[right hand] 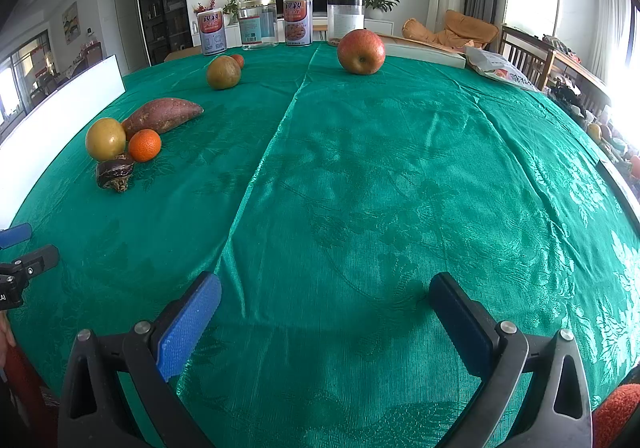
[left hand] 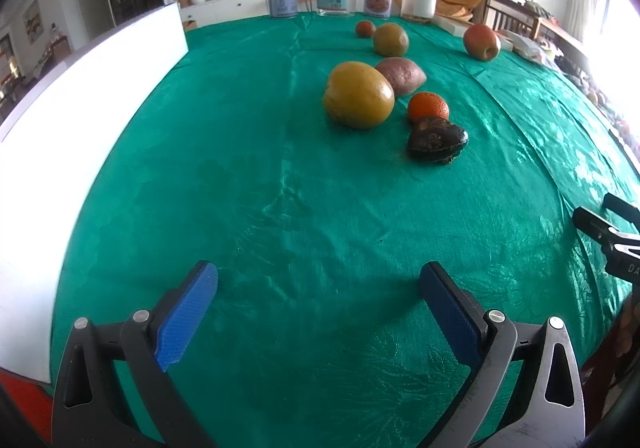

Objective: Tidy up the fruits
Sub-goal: 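Grasp the yellow grapefruit with the left tool while the right tool grasps an orange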

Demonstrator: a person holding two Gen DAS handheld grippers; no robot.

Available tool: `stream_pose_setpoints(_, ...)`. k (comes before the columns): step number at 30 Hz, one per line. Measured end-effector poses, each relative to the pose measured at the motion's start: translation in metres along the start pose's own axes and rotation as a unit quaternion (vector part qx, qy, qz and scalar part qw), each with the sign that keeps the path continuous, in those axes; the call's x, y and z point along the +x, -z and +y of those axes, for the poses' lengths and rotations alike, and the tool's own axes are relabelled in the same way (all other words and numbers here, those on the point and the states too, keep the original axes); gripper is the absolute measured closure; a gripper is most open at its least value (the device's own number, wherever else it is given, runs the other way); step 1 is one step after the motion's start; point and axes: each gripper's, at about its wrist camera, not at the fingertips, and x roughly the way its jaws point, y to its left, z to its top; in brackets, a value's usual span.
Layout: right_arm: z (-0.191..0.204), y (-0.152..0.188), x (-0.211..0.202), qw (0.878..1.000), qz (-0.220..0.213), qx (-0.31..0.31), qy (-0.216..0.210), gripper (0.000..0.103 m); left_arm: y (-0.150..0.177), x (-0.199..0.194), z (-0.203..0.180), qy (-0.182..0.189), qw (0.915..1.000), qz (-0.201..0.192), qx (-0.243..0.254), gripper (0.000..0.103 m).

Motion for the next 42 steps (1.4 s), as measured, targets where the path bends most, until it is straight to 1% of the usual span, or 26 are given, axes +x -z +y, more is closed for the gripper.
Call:
stream_pose_setpoints(7,0.000,0.000,0.000,1.000,0.000,0.000,0.000,0.000,-0.001,0.001,0.001,0.004,1.0000,0.005,0.000,0.002)
stream_pose_setpoints(10,0.000,0.000,0.000,1.000,0.000,0.000,0.000,0.000,-0.005,0.002,0.001,0.010,0.9997,0.020,0.003,0.002)
stream_pose_setpoints(12,0.000,0.000,0.000,1.000,0.000,0.000,0.000,0.000,-0.012,0.000,0.004,0.023,0.9994,0.027,-0.005,0.002)
stream_pose_setpoints(15,0.000,0.000,0.000,1.000,0.000,-0.001,-0.001,0.000,-0.034,-0.011,0.011,0.053,0.9981,-0.001,-0.031,0.002)
stream_pose_setpoints(17,0.001,-0.002,0.001,1.000,0.001,-0.002,-0.002,0.000,-0.054,-0.012,0.010,0.064,0.9974,-0.011,-0.030,0.002)
stream_pose_setpoints(21,0.001,-0.003,0.002,1.000,0.001,-0.002,-0.003,0.000,-0.093,0.009,0.000,0.092,0.9957,0.007,-0.011,0.002)
stream_pose_setpoints(24,0.001,-0.003,0.002,1.000,0.001,-0.002,-0.003,0.000,-0.107,0.037,-0.011,0.088,0.9953,0.040,0.012,0.003)
stream_pose_setpoints(26,0.001,-0.003,0.002,1.000,0.001,-0.002,-0.003,0.000,-0.110,0.049,-0.010,0.082,0.9957,0.042,0.012,0.003)
stream_pose_setpoints(28,0.001,-0.003,0.002,1.000,0.001,-0.002,-0.003,0.000,-0.112,0.057,-0.007,0.078,0.9960,0.042,0.000,0.004)
stream_pose_setpoints(29,0.001,-0.003,0.002,1.000,0.001,-0.003,-0.003,0.000,-0.113,0.059,-0.005,0.080,0.9959,0.043,-0.008,0.010)
stream_pose_setpoints(30,0.001,-0.003,0.002,1.000,0.001,-0.002,-0.003,0.000,-0.113,0.061,-0.003,0.082,0.9955,0.045,-0.015,0.028)
stream_pose_setpoints(31,0.001,-0.003,0.002,1.000,0.001,-0.003,-0.003,0.000,-0.112,0.063,-0.002,0.092,0.9943,0.050,-0.019,0.034)
stream_pose_setpoints(32,0.001,-0.003,0.002,1.000,0.001,-0.003,-0.003,0.000,-0.112,0.064,-0.001,0.112,0.9919,0.056,-0.021,0.048)
stream_pose_setpoints(33,0.001,-0.003,0.002,1.000,0.001,-0.003,-0.003,0.000,-0.112,0.063,0.000,0.114,0.9917,0.055,-0.021,0.049)
stream_pose_setpoints(35,0.001,-0.003,0.002,1.000,0.001,-0.003,-0.004,0.000,-0.108,0.056,0.003,0.104,0.9933,0.047,-0.021,0.049)
stream_pose_setpoints(38,0.001,-0.004,0.004,1.000,0.006,-0.007,-0.008,0.000,-0.094,0.040,0.021,0.105,0.9925,0.040,-0.049,0.049)
stream_pose_setpoints(40,0.000,-0.008,0.004,1.000,0.026,-0.004,-0.012,0.000,-0.083,0.028,0.037,0.093,0.9930,0.037,-0.061,0.049)
stream_pose_setpoints(41,-0.001,-0.013,0.004,0.999,0.035,0.012,-0.031,0.000,-0.078,0.022,0.045,0.088,0.9933,0.036,-0.066,0.049)
stream_pose_setpoints(42,-0.002,-0.020,0.002,0.997,0.037,0.034,-0.065,0.003,-0.072,0.015,0.053,0.082,0.9934,0.035,-0.072,0.049)
